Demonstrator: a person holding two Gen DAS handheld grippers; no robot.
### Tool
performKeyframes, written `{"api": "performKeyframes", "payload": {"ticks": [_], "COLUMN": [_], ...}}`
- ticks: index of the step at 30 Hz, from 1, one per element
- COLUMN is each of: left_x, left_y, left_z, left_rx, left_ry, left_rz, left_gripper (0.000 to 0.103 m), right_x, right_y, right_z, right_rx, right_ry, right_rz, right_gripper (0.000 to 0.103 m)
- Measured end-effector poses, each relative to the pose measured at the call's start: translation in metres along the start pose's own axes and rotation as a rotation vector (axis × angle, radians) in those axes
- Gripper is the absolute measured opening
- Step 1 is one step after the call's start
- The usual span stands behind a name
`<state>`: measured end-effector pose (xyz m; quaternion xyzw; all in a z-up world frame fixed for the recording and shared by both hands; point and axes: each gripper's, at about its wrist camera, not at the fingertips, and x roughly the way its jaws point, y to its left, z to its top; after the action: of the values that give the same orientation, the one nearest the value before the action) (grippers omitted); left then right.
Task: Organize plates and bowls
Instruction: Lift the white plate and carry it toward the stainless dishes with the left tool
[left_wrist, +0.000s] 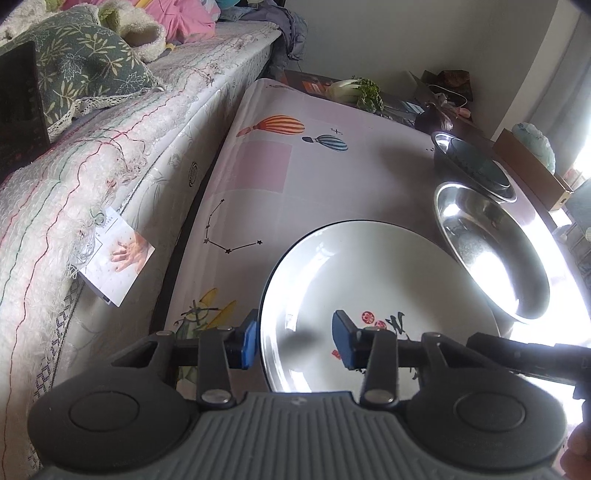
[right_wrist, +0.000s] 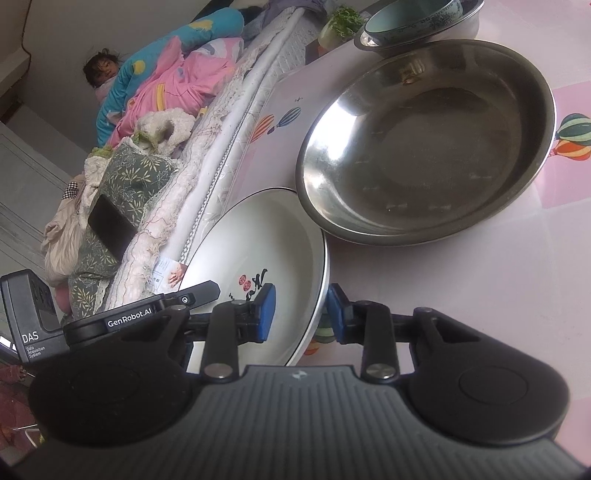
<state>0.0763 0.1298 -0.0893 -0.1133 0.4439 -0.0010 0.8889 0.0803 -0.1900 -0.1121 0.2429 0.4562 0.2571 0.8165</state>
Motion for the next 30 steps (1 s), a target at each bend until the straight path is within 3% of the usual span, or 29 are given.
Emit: {"api": "performKeyframes", "payload": {"ticks": [15,23,30], "left_x": [-0.018,-0.037,-0.045], "left_y": [-0.002,-0.02,-0.049], "left_z": [-0.015,-0.042,-0.061], "left_rx": [0.013,0.075,0.098], "left_ry": [0.033,0.065,0.103], "left_rz": [-0.018,-0.023,-0.083], "left_gripper": [0.042,0.043,0.044], "right_x": [-0.013,-0.037,-0.073], "right_y": [-0.001,-0.007,-0.032], "right_z": [-0.012,-0.029,-0.041], "right_rx": [0.008,-0.011,0.026], "right_ry": [0.047,0.061,0.027], "right_rz": [0.019,0.013,-0.008], "right_gripper": [0.031,0.031,0.031]}}
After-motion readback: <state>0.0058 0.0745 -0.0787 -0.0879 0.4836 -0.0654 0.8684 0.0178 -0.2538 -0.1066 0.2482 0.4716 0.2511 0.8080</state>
